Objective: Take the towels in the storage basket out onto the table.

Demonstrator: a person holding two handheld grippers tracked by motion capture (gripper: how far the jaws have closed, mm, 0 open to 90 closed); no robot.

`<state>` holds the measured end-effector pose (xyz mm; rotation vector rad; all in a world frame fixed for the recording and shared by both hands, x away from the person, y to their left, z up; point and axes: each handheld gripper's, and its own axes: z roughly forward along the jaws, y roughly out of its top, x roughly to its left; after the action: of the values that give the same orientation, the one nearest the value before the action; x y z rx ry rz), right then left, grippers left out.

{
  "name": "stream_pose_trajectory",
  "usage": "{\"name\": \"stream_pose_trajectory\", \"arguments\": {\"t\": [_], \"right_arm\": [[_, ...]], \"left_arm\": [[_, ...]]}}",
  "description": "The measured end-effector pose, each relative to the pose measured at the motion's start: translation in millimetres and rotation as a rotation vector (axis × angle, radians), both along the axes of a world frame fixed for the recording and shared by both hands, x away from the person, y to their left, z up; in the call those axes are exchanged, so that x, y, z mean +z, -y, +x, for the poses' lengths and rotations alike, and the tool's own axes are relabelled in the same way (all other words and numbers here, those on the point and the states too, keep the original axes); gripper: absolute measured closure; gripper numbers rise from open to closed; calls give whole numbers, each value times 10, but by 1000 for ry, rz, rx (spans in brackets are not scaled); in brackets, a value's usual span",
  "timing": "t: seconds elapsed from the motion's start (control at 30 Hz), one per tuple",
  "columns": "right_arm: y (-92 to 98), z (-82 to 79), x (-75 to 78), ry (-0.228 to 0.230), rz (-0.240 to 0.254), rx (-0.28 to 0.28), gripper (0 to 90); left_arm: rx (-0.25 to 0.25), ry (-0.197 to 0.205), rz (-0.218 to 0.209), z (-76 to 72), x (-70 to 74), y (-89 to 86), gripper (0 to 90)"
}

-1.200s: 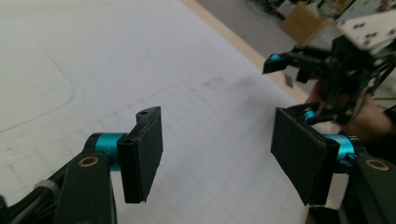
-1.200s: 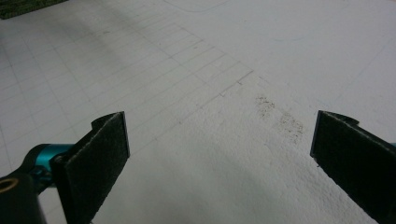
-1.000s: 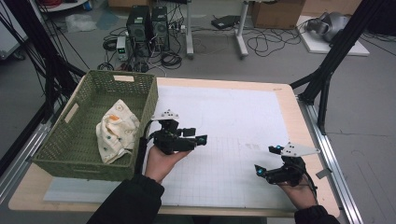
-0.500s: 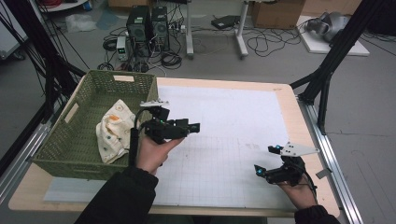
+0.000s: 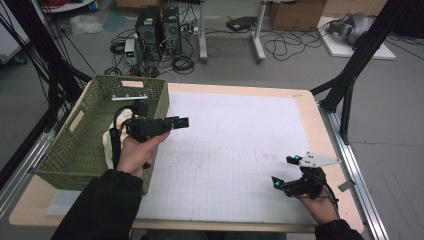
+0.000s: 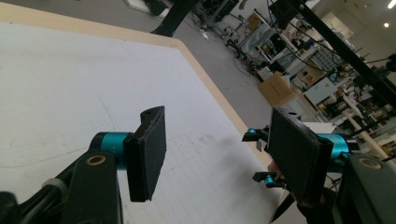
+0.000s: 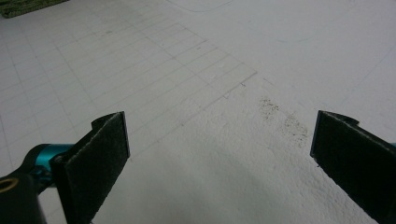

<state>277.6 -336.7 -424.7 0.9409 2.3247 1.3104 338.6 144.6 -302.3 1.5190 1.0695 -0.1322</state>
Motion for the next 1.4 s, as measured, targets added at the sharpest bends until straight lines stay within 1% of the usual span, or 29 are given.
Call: {"name": "stream_pose_trajectory", "arguments": {"t": [0.07, 0.1, 0.17, 0.2, 0.23, 0.33, 0.43, 0.53, 0.57, 0.7, 0.73, 0.77, 0.83, 0.87, 0.9, 0.93, 0.97, 1.0, 1.03, 1.07, 1.1, 1.13, 1.17, 1.2, 1.23, 1.27, 1.33, 1.37, 1.4], "right_arm": [[2, 1, 0, 1, 0, 1, 36], [5, 3, 0, 4, -1, 1, 36], [9, 3, 2, 5, 0, 2, 36], [11, 4, 3, 4, 0, 2, 36], [12, 8, 3, 7, 0, 1, 36], [11, 12, 3, 5, 3, 0, 36], [11, 9, 4, 6, 3, 1, 36], [15, 8, 4, 3, 6, -3, 36], [16, 11, 3, 6, 5, -2, 36], [17, 8, 4, 4, 5, -1, 36], [17, 8, 4, 4, 4, -3, 36], [18, 11, 3, 5, 4, -3, 36], [17, 12, 0, 3, 4, -3, 36], [16, 14, -1, 2, 4, -1, 36], [16, 14, -1, 2, 4, -1, 36], [12, 16, 0, 2, 2, 2, 36], [12, 16, 0, 2, 0, 3, 36], [11, 16, 0, 1, 1, 2, 36], [12, 17, -1, 2, 1, 2, 36], [12, 17, -1, 2, 1, 2, 36], [13, 16, -1, -1, 3, -2, 36], [13, 17, -2, 0, 3, -3, 36], [14, 18, -3, 1, 1, -2, 36], [14, 18, -3, 1, 1, -2, 36], [12, 15, -1, -2, 4, -2, 36], [16, 16, -2, -1, 2, 0, 36], [17, 18, -3, 1, 3, -1, 36], [17, 19, -4, 1, 3, -2, 36], [16, 19, -5, 0, 3, -3, 36]], "left_arm": [[6, -9, -8, 17, 1, -50, 375], [7, -24, -27, 56, -2, -147, 375], [21, -37, -30, 91, -8, -238, 375], [21, -37, -30, 91, -8, -238, 375], [17, -54, -37, 124, -19, -317, 375], [12, -64, -47, 156, -34, -390, 377], [19, -98, -70, 221, -70, -536, 387], [26, -101, -75, 243, -73, -620, 398], [45, -98, -60, 259, -69, -701, 403], [100, -101, -6, 291, -79, -865, 408], [100, -101, -6, 291, -79, -865, 411], [119, -102, 22, 303, -87, -943, 411], [147, -106, 65, 315, -98, -1009, 414], [147, -106, 65, 315, -98, -1009, 414], [157, -111, 80, 322, -106, -1036, 414], [168, -110, 105, 328, -112, -1061, 418], [183, -114, 154, 337, -126, -1097, 417], [183, -114, 154, 337, -126, -1097, 418], [203, -114, 198, 342, -132, -1126, 418], [203, -114, 198, 342, -132, -1126, 418], [220, -112, 239, 352, -139, -1145, 421], [220, -112, 239, 352, -139, -1145, 421], [233, -115, 291, 366, -152, -1172, 420], [233, -115, 291, 366, -152, -1172, 420], [246, -118, 308, 375, -167, -1187, 420], [275, -124, 353, 389, -196, -1222, 417], [299, -129, 393, 402, -223, -1247, 410], [308, -133, 411, 412, -237, -1249, 409], [308, -133, 411, 412, -237, -1249, 407]]}}
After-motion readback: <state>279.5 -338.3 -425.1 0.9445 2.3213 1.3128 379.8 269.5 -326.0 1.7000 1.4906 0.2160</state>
